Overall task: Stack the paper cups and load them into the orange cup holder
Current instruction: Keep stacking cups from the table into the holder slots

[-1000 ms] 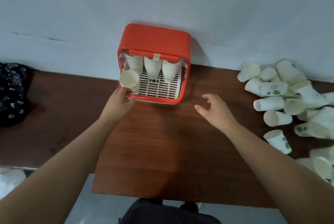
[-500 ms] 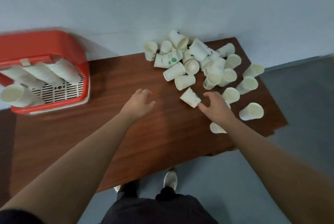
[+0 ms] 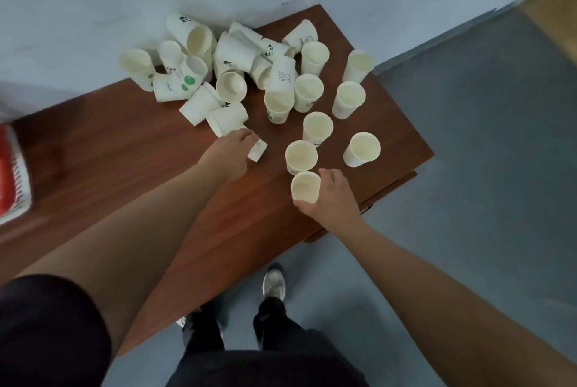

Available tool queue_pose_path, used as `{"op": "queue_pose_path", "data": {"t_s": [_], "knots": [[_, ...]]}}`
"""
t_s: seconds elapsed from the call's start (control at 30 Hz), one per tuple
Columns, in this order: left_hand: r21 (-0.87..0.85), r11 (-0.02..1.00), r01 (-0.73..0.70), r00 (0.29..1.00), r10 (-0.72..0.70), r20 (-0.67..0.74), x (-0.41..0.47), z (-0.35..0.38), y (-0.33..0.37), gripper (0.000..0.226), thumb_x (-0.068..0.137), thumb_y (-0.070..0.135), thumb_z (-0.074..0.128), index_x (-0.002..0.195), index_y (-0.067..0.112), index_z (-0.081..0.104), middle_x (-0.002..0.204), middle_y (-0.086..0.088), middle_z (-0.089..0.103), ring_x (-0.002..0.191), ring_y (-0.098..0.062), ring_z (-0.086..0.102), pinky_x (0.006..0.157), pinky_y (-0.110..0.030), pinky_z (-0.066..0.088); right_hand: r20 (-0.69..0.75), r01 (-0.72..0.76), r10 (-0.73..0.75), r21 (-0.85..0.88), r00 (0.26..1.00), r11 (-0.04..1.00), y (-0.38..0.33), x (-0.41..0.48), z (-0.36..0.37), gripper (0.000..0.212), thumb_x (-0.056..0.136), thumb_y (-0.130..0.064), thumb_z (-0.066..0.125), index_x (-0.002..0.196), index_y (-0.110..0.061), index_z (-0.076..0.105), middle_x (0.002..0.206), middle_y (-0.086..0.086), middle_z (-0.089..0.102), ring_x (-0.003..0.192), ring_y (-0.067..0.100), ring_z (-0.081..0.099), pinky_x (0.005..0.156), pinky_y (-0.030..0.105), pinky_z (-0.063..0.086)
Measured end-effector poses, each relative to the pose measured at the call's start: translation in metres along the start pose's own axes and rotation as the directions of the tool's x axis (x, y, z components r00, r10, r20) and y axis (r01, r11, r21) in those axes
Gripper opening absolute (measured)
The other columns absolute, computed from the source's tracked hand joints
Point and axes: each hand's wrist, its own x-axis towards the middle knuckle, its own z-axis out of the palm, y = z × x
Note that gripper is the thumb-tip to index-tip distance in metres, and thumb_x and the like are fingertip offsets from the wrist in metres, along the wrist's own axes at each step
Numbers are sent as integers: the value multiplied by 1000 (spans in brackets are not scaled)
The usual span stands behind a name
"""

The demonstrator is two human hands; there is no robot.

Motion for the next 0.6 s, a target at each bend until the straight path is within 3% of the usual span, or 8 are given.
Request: {"op": "queue_pose_path", "data": {"t_s": [0.07,0.23,0.33,0.4,0.47,0.53,0.6], "knots": [[69,998,15,1000,-14,-7,10,7,4,74,87,6,59,155,15,30,160,-10,29,145,-33,30,116,-47,32,22,2,-3,8,1000,1000,3,2,9,91,70,-52,83,138,-6,43,127,13,49,114,30,51,96,42,48],[330,944,13,999,0,-40,16,19,5,64,88,6,60,148,11,38,146,-16,37,128,-36,38,105,-44,40,44,42,-42,7,998,999,5,6,18,86,78,-46,77,144,-8,38,128,11,50,113,29,54,92,40,48],[414,910,28,999,-8,-49,10,20,-2,46,89,22,63,134,13,53,134,-11,44,122,-31,41,103,-40,40,93,58,-62,41,994,997,1,4,18,84,79,-47,75,144,-11,37,128,8,50,112,27,55,89,37,49],[412,910,45,999,-43,-15,1,20,-8,51,87,42,64,130,16,55,133,-10,46,123,-30,41,104,-40,36,134,78,-90,90,987,993,-4,2,13,84,80,-48,74,147,-17,35,132,4,49,115,23,53,89,33,47],[293,948,125,992,-128,-11,-12,19,-12,62,83,55,65,132,19,52,134,-9,47,126,-30,41,106,-44,34,169,95,-121,153,978,984,-11,2,6,85,81,-49,74,151,-23,31,137,1,46,120,20,50,94,33,47],[3,968,252,966,-251,-53,-29,15,-14,66,82,56,67,134,20,48,128,-7,51,122,-29,48,106,-47,38,196,106,-144,190,970,976,-20,4,-2,84,81,-48,74,150,-24,32,140,0,45,124,19,48,98,35,46],[-365,864,347,919,-391,-51,-50,6,-20,65,83,55,69,133,21,46,117,-1,54,111,-25,56,98,-46,47,203,119,-162,211,966,970,-36,10,-7,80,81,-46,75,146,-22,35,139,0,45,124,20,49,99,36,45]]}}
